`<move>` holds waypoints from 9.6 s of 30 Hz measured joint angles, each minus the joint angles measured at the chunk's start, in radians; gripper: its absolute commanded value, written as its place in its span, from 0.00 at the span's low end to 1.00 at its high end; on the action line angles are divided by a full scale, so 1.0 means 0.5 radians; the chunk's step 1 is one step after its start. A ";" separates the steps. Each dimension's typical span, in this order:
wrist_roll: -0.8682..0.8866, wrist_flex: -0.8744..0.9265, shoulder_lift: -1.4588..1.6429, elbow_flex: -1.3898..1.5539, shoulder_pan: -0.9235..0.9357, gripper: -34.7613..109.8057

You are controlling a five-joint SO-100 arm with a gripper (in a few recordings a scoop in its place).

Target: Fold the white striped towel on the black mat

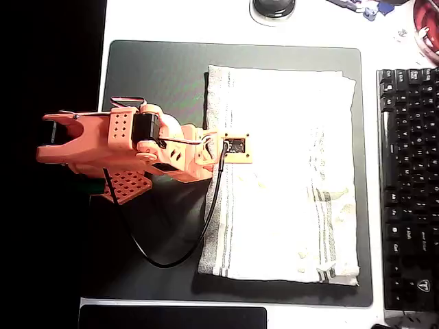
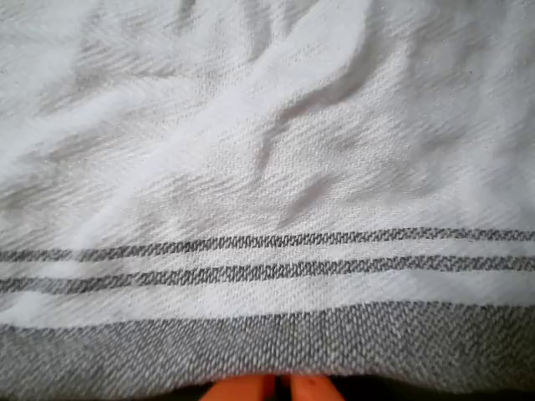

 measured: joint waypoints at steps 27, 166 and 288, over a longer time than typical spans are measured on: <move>0.077 0.046 -0.218 -0.239 -0.061 0.24; -0.123 0.009 -3.534 -3.197 0.862 0.24; 0.156 -0.006 -0.006 0.000 -0.135 0.24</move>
